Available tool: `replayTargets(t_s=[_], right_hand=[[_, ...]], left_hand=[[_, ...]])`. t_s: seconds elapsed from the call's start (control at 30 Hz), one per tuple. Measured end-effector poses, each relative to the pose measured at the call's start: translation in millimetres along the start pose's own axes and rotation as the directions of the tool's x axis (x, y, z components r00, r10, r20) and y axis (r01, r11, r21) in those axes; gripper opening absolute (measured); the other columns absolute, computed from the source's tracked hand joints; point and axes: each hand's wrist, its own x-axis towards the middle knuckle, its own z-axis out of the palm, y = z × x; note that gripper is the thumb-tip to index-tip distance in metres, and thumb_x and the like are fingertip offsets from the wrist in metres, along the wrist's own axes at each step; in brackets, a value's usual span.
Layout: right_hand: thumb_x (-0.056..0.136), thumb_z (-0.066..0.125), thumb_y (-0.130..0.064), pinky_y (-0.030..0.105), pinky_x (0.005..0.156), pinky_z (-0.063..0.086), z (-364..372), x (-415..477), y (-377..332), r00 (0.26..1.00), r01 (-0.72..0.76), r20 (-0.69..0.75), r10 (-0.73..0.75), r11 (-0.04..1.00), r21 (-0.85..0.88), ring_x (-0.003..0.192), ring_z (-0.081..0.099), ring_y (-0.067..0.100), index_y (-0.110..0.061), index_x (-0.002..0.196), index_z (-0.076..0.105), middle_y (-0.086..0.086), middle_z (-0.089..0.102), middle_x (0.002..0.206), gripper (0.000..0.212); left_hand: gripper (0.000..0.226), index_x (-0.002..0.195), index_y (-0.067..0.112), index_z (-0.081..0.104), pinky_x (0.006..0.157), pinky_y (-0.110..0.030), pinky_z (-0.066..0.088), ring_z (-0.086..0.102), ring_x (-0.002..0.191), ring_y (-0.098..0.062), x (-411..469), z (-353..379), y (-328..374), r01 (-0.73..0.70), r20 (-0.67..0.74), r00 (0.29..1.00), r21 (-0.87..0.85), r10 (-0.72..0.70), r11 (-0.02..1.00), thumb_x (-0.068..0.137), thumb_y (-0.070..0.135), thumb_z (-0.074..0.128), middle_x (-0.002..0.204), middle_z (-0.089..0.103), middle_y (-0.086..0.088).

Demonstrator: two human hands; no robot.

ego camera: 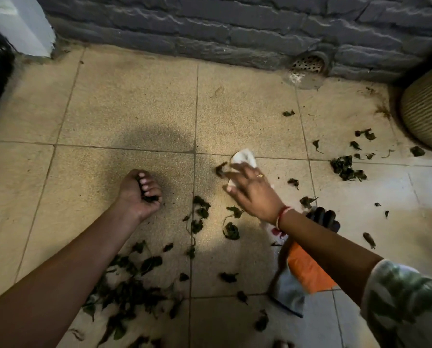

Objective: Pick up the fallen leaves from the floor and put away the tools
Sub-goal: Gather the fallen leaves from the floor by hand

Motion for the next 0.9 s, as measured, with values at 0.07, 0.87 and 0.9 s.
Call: replayTargets(t_s=[0.07,0.87,0.9], right_hand=[[0.093,0.028,-0.058,0.051,0.117,0.002,8.2,-12.7,-11.6,0.994,0.099,-0.030,-0.101,0.993,-0.064,0.144,0.012,0.022,-0.028,0.145,0.031,0.001,0.011,0.157,0.060],[0.090,0.062,-0.022,0.036,0.055,0.048,50.7,36.5,-73.2,0.771,0.589,-0.057,-0.634,0.745,-0.314,0.067,0.054,0.026,-0.011,0.095,0.053,0.010,0.057,0.088,0.016],[0.087,0.066,-0.020,0.034,0.049,0.047,50.6,39.4,-73.9,0.792,0.567,-0.061,-0.608,0.768,-0.298,0.060,0.053,0.024,-0.010,0.093,0.051,0.010,0.056,0.084,0.019]], left_hand=[[0.031,0.041,0.019,0.043,0.029,-0.015,0.019,0.027,0.029,-0.004,-1.3,-0.3,1.9,0.003,-0.005,1.000,-0.011,-0.003,1.000,0.071,0.016,0.045,0.038,0.030,0.009],[0.047,0.045,0.021,0.041,0.028,-0.012,0.018,0.025,0.028,-0.005,-19.0,-14.9,0.6,0.021,-0.046,0.999,-0.018,-0.022,1.000,0.092,0.021,0.039,0.038,0.031,0.009],[0.046,0.046,0.021,0.041,0.028,-0.012,0.018,0.025,0.028,-0.005,-20.1,-14.1,-0.7,0.020,-0.056,0.998,-0.015,-0.021,1.000,0.092,0.021,0.039,0.038,0.031,0.009]])
